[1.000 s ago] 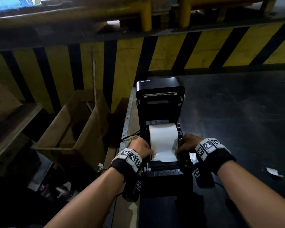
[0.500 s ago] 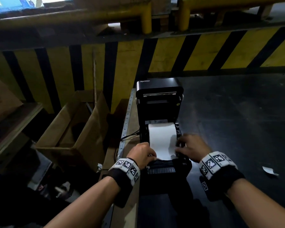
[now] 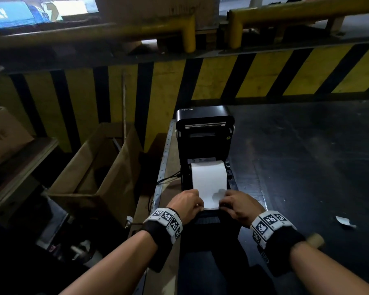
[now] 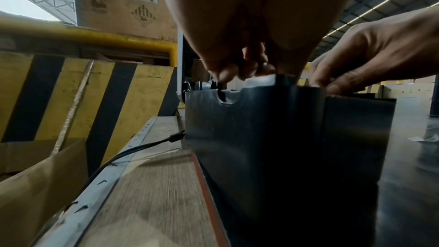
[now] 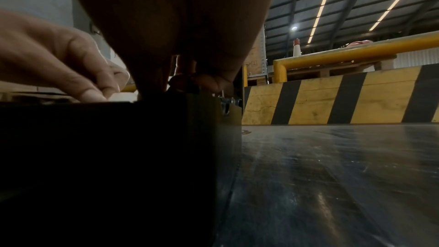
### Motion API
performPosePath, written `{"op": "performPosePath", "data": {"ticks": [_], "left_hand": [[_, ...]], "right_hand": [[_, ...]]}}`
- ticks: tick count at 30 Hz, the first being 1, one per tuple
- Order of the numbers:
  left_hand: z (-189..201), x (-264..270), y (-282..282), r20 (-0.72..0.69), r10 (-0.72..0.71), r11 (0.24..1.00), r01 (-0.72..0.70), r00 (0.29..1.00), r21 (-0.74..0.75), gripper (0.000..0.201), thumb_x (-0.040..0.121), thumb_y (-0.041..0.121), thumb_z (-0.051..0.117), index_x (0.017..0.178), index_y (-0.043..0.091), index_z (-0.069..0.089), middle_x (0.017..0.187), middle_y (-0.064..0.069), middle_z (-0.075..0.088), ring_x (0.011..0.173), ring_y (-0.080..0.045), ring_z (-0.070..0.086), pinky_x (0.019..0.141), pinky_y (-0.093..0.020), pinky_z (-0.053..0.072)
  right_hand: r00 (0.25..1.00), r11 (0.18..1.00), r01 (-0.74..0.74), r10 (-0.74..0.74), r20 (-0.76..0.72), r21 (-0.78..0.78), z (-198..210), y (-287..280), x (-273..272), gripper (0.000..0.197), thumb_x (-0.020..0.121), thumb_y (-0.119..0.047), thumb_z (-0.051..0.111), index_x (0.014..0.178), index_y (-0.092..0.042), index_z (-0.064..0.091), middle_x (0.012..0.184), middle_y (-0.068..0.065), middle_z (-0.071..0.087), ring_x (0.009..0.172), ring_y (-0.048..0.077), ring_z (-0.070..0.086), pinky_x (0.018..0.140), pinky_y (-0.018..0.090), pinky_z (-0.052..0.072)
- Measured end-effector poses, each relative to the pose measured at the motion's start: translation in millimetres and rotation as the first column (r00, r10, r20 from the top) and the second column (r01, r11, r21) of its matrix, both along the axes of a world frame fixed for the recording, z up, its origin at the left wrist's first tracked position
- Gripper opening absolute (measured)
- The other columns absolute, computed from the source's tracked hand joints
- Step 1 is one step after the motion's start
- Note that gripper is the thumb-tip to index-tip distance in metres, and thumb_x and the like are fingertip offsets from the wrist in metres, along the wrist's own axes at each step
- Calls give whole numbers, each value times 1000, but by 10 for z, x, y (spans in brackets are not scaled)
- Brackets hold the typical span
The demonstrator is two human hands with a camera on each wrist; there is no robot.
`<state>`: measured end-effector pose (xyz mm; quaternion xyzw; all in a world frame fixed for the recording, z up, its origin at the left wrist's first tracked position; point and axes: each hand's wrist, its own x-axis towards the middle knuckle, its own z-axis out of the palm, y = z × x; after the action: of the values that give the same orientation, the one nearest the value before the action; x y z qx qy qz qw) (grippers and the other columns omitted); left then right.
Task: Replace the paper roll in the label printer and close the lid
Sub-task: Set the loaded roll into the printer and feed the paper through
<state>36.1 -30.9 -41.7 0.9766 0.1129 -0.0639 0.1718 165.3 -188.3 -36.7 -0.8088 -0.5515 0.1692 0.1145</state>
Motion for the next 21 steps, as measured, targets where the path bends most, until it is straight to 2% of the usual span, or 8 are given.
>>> {"op": "performPosePath", "data": {"ticks": [3,5,9,12,14,17,19,21], "left_hand": [[15,-63,-47,3,2,1000,-2,1000,-4,25,91,28,51,97,12,69,99,-7,58,96,-25,56,81,-37,47],[25,-118,-85,24,-4,1000,4,1000,-13,24,90,30,53,97,13,69,99,-6,58,94,-24,56,80,-36,47],[8,-264,-174,83,10,998,-5,996,-63,29,80,37,66,101,17,67,101,-2,56,88,-19,56,74,-30,45],[-7,-358,-243,119,6,999,-1,993,-37,22,81,29,67,97,14,68,102,-3,59,90,-20,58,78,-34,48],[-17,-399,-279,140,-14,999,20,990,-37,20,85,26,62,96,12,70,101,-5,63,93,-21,59,83,-34,48],[-28,-447,-313,154,-40,998,48,987,-48,25,87,29,58,96,10,72,99,-7,66,96,-20,58,83,-27,42],[-34,-479,-331,154,-53,995,65,987,-74,27,87,30,58,96,10,73,98,-7,67,96,-21,59,84,-27,43],[-41,-520,-357,146,-63,992,78,987,-95,26,88,31,58,96,11,73,98,-7,68,95,-21,60,85,-29,45]], "right_hand": [[1000,1000,-13,13,-28,23,4,-53,-30,25,90,-33,50,101,-17,66,103,4,57,92,21,57,75,33,45],[999,998,-26,28,-46,53,-8,-107,-56,24,89,-32,51,97,-17,67,94,0,54,87,19,55,74,30,43],[995,996,-33,41,-95,88,-2,-232,-131,20,87,-30,55,93,-16,69,87,-9,48,80,11,51,75,30,47],[992,995,-39,50,-115,94,14,-312,-198,19,86,-30,57,90,-17,70,82,-9,49,79,13,54,74,31,48],[992,994,-21,34,-123,107,14,-377,-234,19,86,-30,58,90,-17,71,80,-10,48,78,11,53,68,23,44],[995,995,13,-3,-101,104,-2,-495,-285,15,83,-33,62,89,-21,69,84,-11,49,78,8,51,58,10,30],[997,996,28,-21,-72,89,-43,-564,-303,12,80,-32,64,87,-23,66,84,-13,48,80,9,52,57,8,27],[997,995,50,-45,-56,91,-87,-622,-317,9,80,-30,65,85,-24,67,77,-16,44,79,9,50,58,9,28]]}}
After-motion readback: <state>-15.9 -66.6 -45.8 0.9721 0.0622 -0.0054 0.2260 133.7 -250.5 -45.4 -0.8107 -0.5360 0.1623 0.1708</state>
